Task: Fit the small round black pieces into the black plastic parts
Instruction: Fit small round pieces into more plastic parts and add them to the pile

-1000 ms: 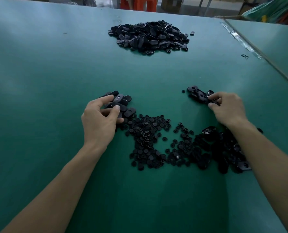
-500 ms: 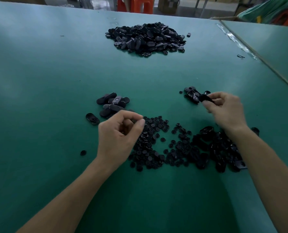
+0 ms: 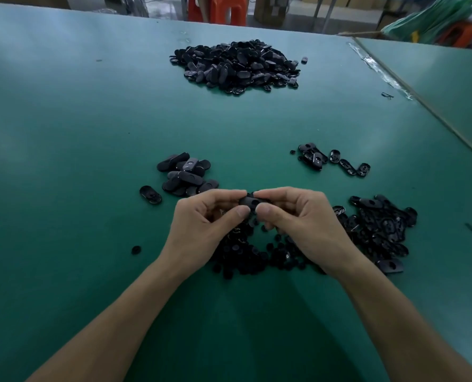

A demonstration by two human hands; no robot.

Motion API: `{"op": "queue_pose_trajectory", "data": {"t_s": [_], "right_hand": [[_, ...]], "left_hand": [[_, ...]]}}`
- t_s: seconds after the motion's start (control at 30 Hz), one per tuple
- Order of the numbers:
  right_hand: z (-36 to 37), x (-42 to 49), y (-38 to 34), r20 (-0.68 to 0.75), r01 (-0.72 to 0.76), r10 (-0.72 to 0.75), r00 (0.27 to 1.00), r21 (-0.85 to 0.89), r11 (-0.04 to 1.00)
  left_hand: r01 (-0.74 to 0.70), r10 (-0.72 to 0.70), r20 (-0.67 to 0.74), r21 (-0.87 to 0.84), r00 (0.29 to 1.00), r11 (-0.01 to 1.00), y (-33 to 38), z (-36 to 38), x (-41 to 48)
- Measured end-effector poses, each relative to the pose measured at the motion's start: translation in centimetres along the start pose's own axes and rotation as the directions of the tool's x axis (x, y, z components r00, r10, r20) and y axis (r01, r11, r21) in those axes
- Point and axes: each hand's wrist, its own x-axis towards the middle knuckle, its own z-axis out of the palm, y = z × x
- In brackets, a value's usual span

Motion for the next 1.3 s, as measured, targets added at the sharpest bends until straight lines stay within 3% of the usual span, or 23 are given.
{"op": "queue_pose_trajectory", "data": {"t_s": [0.27,0.47,0.7,1.17,1.3], "right_hand": [[0.1,-0.3,-0.3,-0.034,-0.019,0.013,0.999,-0.184,0.983],[0.7,-0.3,-0.3,0.035,0.024,-0.016,0.999,-0.240,0.971],[1.6,-0.3,-0.1,-0.041,0.052,-0.061,0.997,-0.201,0.978],[1.8,0.0,-0.2,-0.124,0.054,-0.123,0.985,-0.451,0.891],[0.6,0.6,-0.4,-0.252,0.005,-0.142,0.957,-0.477,0.879]], "left_hand": [[0.046,-0.045,0.014,-0.085,0.999,0.995,0.1,-0.2,-0.1],[0.044,-0.048,-0.024,-0.161,0.999,0.986,0.1,0.1,0.1],[0.034,-0.045,-0.055,-0.176,0.997,0.984,0.2,0.0,0.1],[0.017,-0.028,-0.068,-0.148,0.997,0.989,0.1,-0.1,0.1],[0.036,-0.055,-0.083,-0.218,0.995,0.975,0.0,-0.3,0.2]]}}
